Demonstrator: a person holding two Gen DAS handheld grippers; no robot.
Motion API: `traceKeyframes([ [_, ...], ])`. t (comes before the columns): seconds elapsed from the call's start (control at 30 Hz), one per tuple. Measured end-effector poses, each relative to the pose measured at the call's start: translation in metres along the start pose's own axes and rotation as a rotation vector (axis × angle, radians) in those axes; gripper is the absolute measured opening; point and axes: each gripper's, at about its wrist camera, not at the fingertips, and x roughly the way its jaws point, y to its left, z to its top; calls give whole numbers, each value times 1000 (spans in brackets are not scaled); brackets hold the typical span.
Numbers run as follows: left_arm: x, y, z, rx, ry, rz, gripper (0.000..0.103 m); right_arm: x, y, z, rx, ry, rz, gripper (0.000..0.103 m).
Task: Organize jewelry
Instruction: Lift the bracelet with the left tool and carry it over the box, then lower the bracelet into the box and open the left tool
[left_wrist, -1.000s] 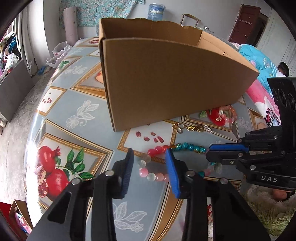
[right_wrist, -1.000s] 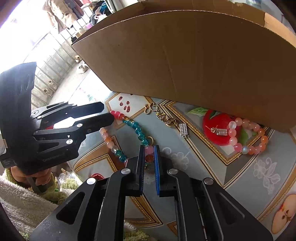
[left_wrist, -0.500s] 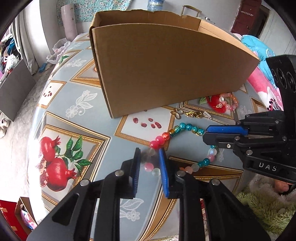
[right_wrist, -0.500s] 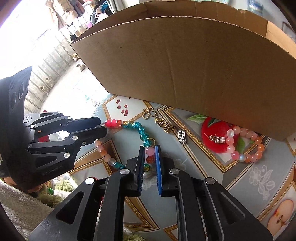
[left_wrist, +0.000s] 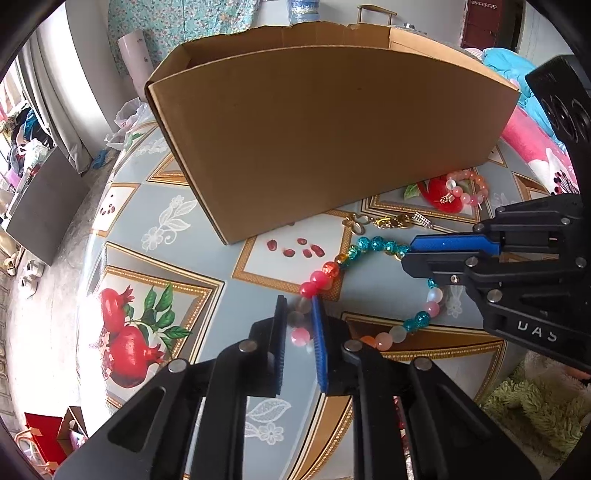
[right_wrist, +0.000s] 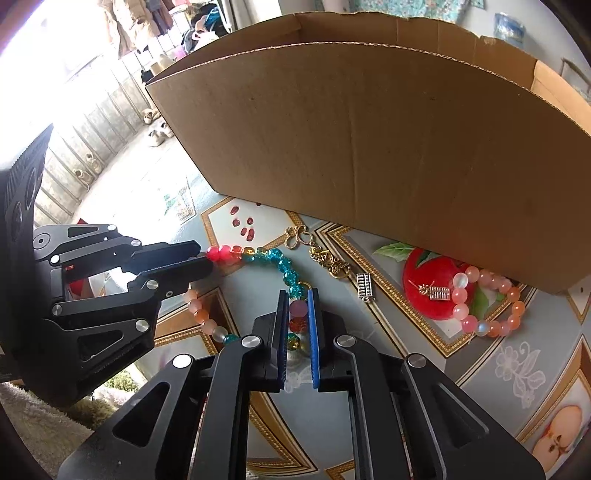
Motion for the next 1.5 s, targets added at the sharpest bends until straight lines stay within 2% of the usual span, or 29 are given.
traceKeyframes([
  [0.1,-3,-3,1,6,-3,1,9,-4,-3,-2,4,-12,13,8],
  [0.33,-24,-2,7,0,-40,-15,9,-24,-9,-8,2,-64,26,8],
  [0.57,-59,-7,14,3,-120,-22,9,-59,-12,-16,-10,-149,37,8],
  [0.9,-126,-19,37,50,-292,-20,9,-126,-7,-15,-79,-339,7,8],
  [1.07,-163,-25,60,108,-407,-24,9,-157,-13,7,-97,-422,25,8],
  [1.2,-182,-21,90,140,-499,-11,9,-180,-27,39,-126,-488,54,8],
  [1.27,-182,-16,108,145,-524,6,9,-181,-36,62,-138,-490,60,8],
  [1.33,-175,-10,124,146,-525,1,9,-172,-47,84,-134,-454,91,8],
  [1.5,-126,17,158,117,-411,-34,9,-124,-69,133,-104,-277,181,8],
])
